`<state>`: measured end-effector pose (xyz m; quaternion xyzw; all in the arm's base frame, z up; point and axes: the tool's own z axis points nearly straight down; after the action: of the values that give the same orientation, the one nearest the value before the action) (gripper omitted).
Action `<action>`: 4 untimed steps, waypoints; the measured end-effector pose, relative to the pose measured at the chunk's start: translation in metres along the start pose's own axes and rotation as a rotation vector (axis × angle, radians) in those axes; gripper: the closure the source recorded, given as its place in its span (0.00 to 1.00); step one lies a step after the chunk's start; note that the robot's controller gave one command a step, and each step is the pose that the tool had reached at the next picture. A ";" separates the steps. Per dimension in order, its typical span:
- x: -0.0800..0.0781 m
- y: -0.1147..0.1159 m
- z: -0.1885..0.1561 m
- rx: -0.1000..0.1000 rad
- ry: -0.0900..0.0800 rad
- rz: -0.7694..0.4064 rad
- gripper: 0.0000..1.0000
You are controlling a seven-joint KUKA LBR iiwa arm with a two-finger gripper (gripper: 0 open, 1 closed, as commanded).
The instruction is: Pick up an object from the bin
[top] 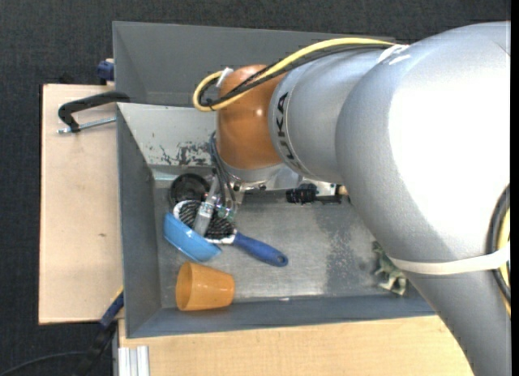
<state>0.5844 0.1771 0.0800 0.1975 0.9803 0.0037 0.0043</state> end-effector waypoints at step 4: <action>0.005 -0.001 -0.001 -0.007 -0.002 0.229 1.00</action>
Offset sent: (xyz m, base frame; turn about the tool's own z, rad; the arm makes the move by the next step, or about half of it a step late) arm 0.0000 0.0000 0.0000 0.0000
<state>0.5793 0.1785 0.0807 0.3083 0.9513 0.0072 0.0055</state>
